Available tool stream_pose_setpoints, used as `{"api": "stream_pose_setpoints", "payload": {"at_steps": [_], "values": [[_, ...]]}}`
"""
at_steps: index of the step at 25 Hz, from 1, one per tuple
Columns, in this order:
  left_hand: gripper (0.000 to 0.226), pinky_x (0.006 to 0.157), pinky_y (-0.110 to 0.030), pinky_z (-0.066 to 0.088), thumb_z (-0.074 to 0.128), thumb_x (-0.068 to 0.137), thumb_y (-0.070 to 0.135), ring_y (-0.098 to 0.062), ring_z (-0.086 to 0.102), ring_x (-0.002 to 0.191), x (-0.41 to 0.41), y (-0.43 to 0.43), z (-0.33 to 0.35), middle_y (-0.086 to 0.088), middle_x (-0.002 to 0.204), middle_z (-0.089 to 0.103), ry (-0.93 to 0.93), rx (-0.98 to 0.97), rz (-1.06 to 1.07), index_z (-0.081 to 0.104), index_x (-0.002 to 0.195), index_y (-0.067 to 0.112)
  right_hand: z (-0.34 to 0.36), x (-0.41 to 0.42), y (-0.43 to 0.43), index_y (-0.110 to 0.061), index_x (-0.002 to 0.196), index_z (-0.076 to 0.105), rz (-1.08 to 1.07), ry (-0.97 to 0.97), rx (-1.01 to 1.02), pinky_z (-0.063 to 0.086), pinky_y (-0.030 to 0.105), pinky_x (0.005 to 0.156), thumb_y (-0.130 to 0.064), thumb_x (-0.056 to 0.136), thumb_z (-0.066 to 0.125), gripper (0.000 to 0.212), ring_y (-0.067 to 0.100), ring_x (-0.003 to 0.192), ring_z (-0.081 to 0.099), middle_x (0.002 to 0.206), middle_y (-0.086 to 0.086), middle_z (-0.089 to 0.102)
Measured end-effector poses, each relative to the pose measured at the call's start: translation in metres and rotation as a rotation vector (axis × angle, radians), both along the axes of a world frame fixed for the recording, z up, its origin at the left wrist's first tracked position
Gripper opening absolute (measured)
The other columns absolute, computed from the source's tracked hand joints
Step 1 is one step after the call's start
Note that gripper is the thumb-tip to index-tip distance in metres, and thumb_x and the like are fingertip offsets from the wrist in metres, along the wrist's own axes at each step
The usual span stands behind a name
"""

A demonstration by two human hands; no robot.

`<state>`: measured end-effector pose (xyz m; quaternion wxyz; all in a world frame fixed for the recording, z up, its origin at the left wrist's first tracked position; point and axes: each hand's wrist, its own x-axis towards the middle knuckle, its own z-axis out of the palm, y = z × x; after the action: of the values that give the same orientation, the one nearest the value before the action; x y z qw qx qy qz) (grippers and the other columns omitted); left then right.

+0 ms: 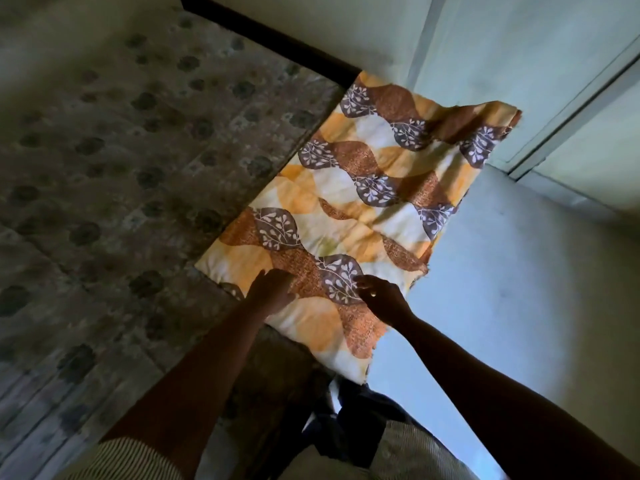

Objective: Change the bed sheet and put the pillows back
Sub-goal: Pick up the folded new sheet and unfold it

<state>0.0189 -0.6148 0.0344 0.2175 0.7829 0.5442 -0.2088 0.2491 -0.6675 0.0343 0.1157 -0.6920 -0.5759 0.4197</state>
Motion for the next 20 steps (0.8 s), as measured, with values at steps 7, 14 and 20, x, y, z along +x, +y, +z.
{"api": "stream_pose_setpoints", "payload": {"at_steps": [7,14,20], "values": [[0.057,0.108,-0.041,0.034,0.053,0.092,0.029,-0.025,0.034,0.135,0.075,0.077,-0.005,-0.009,0.147,0.036,-0.111,0.083,-0.07,0.032,0.144,0.016,-0.044,0.072,0.097,-0.009,0.136,0.041,-0.183,-0.15,-0.122,0.035,0.031,0.101,-0.028,0.091,0.056,0.052,0.029,0.125,0.047,0.134,0.015,0.052],[0.072,0.108,-0.036,0.033,0.06,0.088,0.02,-0.023,0.033,0.136,0.098,0.1,-0.008,-0.007,0.15,0.032,-0.178,0.089,-0.144,0.02,0.148,0.018,-0.046,0.056,0.086,-0.024,0.096,0.07,0.065,-0.352,-0.007,0.043,0.03,0.084,-0.058,0.093,0.025,0.056,0.023,0.09,0.065,0.094,0.003,0.071],[0.023,0.099,-0.039,0.043,0.057,0.088,0.012,-0.029,0.053,0.116,0.079,0.123,0.019,-0.011,0.117,0.06,0.156,0.211,-0.477,0.063,0.11,0.007,-0.012,0.025,0.03,-0.013,0.088,0.074,0.123,0.02,0.246,0.045,0.027,0.061,-0.029,0.089,0.058,0.022,0.022,0.07,0.064,0.084,0.005,0.067]]}}
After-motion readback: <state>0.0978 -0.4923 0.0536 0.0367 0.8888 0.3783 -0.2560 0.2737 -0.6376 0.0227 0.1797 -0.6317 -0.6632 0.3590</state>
